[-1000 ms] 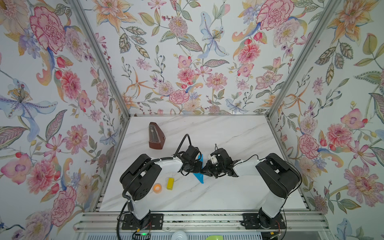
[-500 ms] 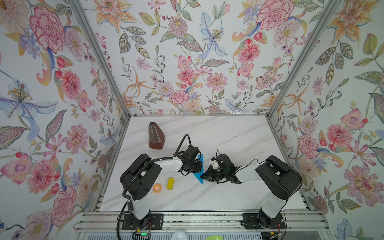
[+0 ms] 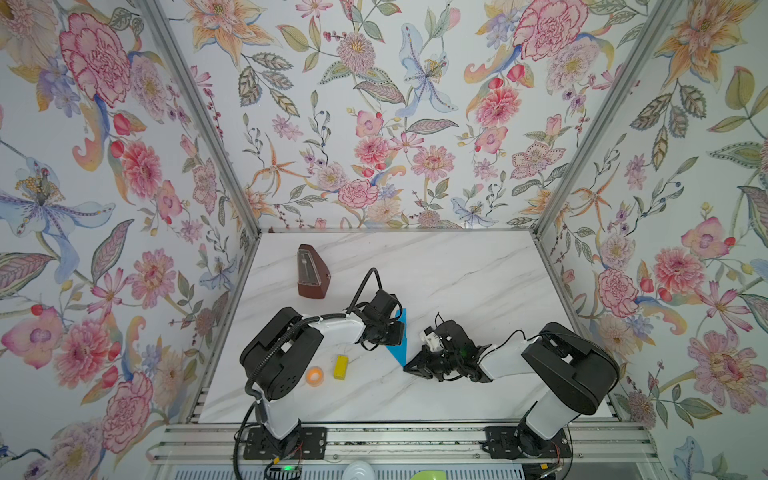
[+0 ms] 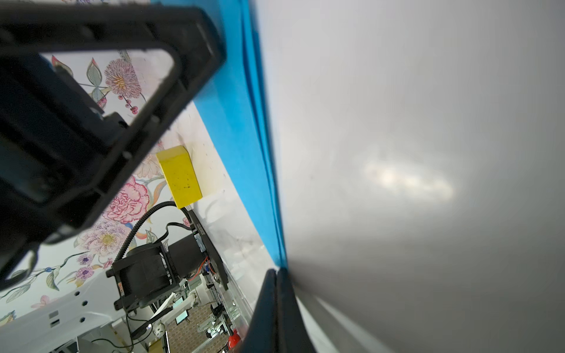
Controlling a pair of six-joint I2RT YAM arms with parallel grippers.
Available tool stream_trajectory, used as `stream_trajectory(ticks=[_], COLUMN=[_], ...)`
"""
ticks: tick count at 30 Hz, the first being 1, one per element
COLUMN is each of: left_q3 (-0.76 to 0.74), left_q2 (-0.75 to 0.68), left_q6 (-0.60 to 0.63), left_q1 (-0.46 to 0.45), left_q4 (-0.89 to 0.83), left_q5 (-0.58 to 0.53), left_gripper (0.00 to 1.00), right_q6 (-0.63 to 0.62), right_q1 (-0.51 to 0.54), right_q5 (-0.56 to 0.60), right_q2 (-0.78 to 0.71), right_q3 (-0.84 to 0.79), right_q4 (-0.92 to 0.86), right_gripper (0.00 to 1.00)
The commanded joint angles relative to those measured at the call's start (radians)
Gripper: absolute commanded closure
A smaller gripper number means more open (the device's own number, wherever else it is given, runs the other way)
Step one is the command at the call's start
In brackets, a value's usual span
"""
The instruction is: Fold a paper plane with a square sheet of paper (fold left side to right side)
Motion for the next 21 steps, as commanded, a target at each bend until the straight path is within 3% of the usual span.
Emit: stream_trajectory(ticks=[1, 8, 21], left_q3=[-0.026, -0.034, -0.035], left_q2=[0.055, 0.04, 0.038], left_q6=[0.014, 0.007, 0.0], left_q1=[0.019, 0.018, 0.019], left_q4=[-0.067, -0.056, -0.044], left_q5=[-0.065, -0.06, -0.054], left_gripper=[1.0, 1.0, 1.0], right_q6=[0.021, 0.006, -0.048], right_q1=[0.004, -0.01, -0.036], right_q5=[0.028, 0.055, 0.091], right_q2=[-0.052, -0.106, 0.105], right_q3=[-0.013, 0.1, 0.306], right_q4=[-0.143, -0.176, -0.264], right_gripper=[1.0, 1.0, 1.0])
